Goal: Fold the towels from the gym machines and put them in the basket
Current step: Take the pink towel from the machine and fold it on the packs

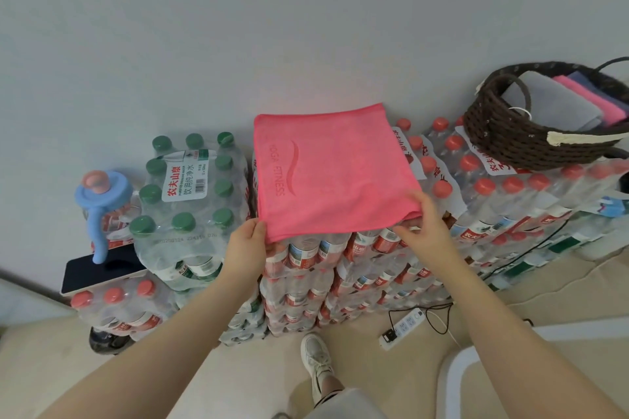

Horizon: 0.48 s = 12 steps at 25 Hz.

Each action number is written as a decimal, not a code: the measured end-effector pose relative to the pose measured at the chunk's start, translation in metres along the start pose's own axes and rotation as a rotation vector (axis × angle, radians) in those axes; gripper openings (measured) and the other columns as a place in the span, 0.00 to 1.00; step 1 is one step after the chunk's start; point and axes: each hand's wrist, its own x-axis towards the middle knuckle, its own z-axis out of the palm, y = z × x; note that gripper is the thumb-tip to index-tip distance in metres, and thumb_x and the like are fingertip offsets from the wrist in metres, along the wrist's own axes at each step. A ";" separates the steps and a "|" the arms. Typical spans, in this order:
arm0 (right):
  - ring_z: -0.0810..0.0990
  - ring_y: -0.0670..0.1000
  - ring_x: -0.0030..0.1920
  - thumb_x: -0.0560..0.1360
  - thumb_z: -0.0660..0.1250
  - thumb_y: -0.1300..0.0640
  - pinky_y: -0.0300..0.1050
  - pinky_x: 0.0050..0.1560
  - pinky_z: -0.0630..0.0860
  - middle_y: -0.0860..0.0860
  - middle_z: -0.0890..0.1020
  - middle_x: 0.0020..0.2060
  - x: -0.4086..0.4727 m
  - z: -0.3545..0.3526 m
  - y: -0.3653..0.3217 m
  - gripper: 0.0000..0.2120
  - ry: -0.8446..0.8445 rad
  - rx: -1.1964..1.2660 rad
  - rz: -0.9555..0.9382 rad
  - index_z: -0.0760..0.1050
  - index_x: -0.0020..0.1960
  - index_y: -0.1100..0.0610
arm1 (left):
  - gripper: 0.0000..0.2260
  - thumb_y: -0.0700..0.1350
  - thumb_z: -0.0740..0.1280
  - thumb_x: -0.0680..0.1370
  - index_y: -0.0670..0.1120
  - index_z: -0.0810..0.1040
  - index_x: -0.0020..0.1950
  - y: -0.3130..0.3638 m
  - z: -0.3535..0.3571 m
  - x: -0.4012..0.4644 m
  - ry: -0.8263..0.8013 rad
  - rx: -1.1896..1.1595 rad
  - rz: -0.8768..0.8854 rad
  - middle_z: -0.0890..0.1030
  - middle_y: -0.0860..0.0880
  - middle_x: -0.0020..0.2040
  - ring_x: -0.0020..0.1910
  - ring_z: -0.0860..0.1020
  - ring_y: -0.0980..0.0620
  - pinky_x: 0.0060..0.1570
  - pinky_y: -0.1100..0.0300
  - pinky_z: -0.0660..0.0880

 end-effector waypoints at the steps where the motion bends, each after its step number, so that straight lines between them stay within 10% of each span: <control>1: 0.74 0.48 0.51 0.75 0.65 0.64 0.42 0.53 0.73 0.47 0.74 0.53 -0.001 0.001 0.000 0.19 0.029 -0.052 -0.022 0.67 0.65 0.57 | 0.09 0.42 0.53 0.81 0.42 0.71 0.48 0.002 -0.001 0.000 0.004 0.009 0.011 0.76 0.45 0.39 0.31 0.78 0.53 0.45 0.55 0.77; 6: 0.75 0.55 0.37 0.78 0.54 0.66 0.47 0.36 0.72 0.56 0.78 0.44 -0.003 -0.002 -0.007 0.14 0.317 -0.004 0.004 0.71 0.59 0.56 | 0.11 0.45 0.63 0.78 0.46 0.64 0.55 0.007 0.001 -0.005 -0.016 0.189 0.137 0.79 0.48 0.39 0.34 0.79 0.52 0.37 0.59 0.75; 12: 0.75 0.53 0.33 0.76 0.56 0.69 0.50 0.37 0.75 0.59 0.78 0.40 -0.019 -0.029 -0.003 0.12 0.160 0.061 0.134 0.71 0.49 0.54 | 0.10 0.35 0.55 0.78 0.49 0.68 0.43 0.006 -0.012 -0.011 -0.056 0.079 0.146 0.70 0.46 0.32 0.28 0.69 0.50 0.31 0.55 0.69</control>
